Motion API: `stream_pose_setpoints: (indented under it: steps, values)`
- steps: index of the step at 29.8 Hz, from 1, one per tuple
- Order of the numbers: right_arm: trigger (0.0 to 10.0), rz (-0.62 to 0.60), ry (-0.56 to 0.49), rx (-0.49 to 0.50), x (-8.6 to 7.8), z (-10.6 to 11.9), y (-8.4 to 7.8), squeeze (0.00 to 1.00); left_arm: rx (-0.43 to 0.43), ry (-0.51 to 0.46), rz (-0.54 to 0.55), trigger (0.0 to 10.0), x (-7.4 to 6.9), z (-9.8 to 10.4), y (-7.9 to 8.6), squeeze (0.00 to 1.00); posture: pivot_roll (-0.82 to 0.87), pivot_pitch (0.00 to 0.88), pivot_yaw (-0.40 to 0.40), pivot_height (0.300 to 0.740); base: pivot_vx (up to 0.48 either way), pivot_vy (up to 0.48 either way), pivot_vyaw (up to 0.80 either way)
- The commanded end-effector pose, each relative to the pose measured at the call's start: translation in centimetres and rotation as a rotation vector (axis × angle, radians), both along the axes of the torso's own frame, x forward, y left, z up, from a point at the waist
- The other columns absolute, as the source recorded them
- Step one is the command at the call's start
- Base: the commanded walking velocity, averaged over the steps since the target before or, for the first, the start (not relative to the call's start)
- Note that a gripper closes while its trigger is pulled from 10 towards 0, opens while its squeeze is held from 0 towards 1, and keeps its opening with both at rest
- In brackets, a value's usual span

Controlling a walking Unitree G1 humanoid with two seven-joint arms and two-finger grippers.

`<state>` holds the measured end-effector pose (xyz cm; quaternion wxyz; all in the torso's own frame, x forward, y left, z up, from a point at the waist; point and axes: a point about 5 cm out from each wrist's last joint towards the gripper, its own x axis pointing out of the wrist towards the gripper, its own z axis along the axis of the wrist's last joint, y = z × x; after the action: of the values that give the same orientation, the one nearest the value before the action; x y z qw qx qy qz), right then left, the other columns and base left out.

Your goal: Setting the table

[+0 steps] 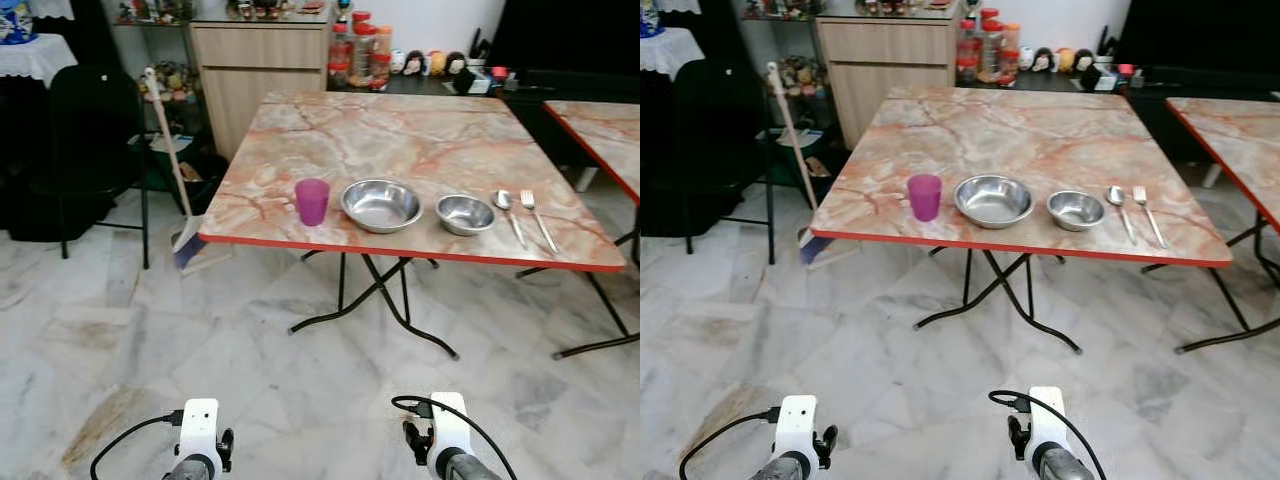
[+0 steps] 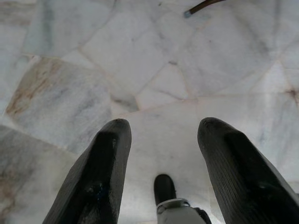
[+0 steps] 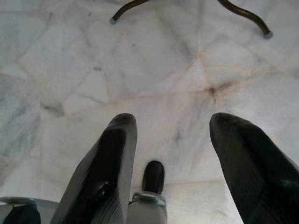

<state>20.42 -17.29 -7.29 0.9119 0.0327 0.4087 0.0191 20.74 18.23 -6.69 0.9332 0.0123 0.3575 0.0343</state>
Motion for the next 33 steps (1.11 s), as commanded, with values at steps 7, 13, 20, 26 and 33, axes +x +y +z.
stream_pose_setpoints:
  steps: [7,13,20,26,33]
  values:
    - [10.0,-0.006,0.005,0.002,0.2,0.1,0.2,0.00,0.044,0.000,-0.018,10.0,0.1,0.1,0.3,0.00,0.06,0.000,-0.015,0.740,0.000,-0.113,-0.19]
    - [10.0,-0.025,-0.014,0.006,0.3,0.2,0.1,0.00,0.047,0.009,-0.008,10.0,-0.3,-0.1,0.4,0.00,0.06,0.000,-0.017,0.740,0.000,-0.291,-0.22]
    - [10.0,-0.011,-0.016,-0.003,0.5,0.3,0.0,0.00,0.049,0.017,0.012,10.0,-0.8,-0.3,0.6,0.00,0.07,0.000,-0.030,0.740,0.000,-0.321,0.00]
    - [10.0,-0.005,-0.019,-0.005,0.7,0.4,0.0,0.00,0.046,0.010,0.020,10.0,-0.7,-0.3,0.5,0.00,0.07,0.000,-0.034,0.740,0.000,-0.327,0.00]
    - [10.0,-0.004,-0.021,-0.003,0.7,0.4,0.1,0.00,0.032,-0.041,0.030,10.0,0.6,0.5,0.5,0.00,0.07,0.000,-0.031,0.740,0.000,-0.093,0.00]
